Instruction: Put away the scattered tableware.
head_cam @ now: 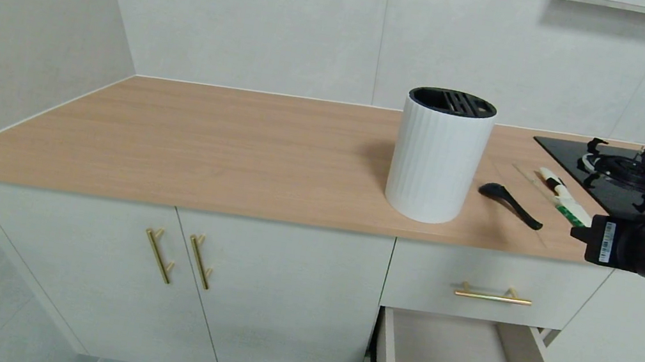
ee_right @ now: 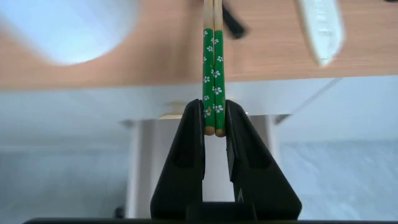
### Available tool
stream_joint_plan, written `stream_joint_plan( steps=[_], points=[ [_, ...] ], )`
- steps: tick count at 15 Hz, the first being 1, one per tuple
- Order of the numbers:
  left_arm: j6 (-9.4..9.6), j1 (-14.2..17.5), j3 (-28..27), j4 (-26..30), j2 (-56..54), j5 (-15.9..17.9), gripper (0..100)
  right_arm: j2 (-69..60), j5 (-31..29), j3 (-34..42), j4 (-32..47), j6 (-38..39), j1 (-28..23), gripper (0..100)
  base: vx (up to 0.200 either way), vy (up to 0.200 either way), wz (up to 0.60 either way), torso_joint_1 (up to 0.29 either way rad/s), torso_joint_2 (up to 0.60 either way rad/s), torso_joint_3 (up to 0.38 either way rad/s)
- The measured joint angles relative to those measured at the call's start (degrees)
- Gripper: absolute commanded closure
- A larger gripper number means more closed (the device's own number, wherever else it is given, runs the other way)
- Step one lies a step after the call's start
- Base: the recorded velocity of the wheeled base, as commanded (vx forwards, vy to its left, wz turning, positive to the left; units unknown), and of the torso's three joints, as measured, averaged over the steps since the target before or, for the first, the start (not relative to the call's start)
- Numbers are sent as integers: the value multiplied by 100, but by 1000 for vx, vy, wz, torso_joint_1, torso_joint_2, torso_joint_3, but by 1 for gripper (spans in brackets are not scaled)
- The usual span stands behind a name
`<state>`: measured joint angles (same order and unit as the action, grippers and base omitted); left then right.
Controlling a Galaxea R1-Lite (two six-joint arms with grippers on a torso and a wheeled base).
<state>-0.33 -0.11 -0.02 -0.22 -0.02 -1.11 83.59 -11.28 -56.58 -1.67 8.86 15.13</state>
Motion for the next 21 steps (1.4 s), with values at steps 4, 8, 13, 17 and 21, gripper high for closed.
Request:
stream_joint_plan(
  steps=[4, 8, 13, 17, 21],
  points=[
    [0, 1, 2, 0, 0, -1, 0, -678, 395, 33, 946, -77, 79, 100, 0, 0, 0, 0, 0, 0],
    [1, 0, 2, 0, -2, -1, 0, -1441, 547, -148, 2548, -200, 566, 100, 0, 0, 0, 0, 0, 0],
    [1, 1, 2, 1, -2, -1, 0, -1753, 602, -188, 3112, -244, 1106, 100, 0, 0, 0, 0, 0, 0],
    [1, 4, 2, 6, 0, 0, 0, -1835, 918, -174, 3287, -262, 1284, 100, 0, 0, 0, 0, 0, 0],
    [0, 0, 0, -2, 0, -1, 0, -1830, 934, -105, 3290, -362, 1351, 100, 0, 0, 0, -63, 150, 93]
  ],
)
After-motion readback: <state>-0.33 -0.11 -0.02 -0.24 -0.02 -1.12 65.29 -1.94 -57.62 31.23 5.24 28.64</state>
